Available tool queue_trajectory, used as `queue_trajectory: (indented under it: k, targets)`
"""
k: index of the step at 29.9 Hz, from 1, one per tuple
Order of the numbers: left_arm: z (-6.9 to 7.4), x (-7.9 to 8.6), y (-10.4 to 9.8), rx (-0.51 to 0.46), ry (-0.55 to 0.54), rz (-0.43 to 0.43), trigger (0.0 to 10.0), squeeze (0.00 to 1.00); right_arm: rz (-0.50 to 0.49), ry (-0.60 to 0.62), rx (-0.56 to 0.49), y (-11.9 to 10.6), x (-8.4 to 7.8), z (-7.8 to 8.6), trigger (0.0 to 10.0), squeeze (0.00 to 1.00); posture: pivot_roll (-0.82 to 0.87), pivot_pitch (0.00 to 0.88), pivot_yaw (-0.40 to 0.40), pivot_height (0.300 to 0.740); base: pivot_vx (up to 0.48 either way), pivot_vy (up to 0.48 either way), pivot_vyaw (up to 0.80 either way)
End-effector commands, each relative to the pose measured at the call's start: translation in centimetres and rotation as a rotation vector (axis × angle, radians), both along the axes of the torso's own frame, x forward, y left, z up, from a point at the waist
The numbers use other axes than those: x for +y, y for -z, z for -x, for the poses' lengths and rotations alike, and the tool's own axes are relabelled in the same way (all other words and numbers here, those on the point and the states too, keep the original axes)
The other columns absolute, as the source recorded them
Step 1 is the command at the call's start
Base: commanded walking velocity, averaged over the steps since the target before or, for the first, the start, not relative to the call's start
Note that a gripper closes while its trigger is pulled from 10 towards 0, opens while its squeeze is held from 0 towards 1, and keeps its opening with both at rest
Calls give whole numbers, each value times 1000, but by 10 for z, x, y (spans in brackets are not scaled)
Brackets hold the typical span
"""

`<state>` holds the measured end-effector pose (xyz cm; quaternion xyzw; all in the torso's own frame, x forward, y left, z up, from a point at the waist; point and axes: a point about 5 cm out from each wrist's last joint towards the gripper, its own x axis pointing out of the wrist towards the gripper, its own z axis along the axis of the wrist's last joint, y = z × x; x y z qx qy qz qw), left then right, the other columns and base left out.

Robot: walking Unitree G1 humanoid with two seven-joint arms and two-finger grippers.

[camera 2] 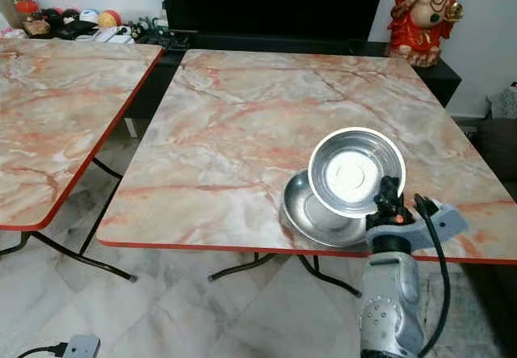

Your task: Setting the table

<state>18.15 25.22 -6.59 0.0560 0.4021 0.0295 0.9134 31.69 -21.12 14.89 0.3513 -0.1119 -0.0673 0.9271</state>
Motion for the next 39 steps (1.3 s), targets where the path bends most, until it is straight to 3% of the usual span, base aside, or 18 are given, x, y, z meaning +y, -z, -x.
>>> queue_trajectory:
  k: [1, 9, 19, 39]
  targets:
    - [6, 1, 3, 25, -1, 0, 10000, 0, 40, -14, 54, 3, 5, -4, 10000, 0, 67, 118, -22, 740, 0, 0, 0]
    - [4, -1, 3, 22, 6, 4, 10000, 0, -6, 3, 173, 11, 11, -8, 10000, 0, 68, 113, -22, 740, 0, 0, 0]
    - [5, -2, 3, 25, 16, 3, 10000, 0, -38, 74, 266, 20, 5, -12, 10000, 0, 74, 104, -22, 740, 0, 0, 0]
    - [5, -1, 3, 23, 20, 2, 10000, 0, -36, 72, 320, 28, 10, -18, 10000, 0, 78, 118, -14, 740, 0, 0, 0]
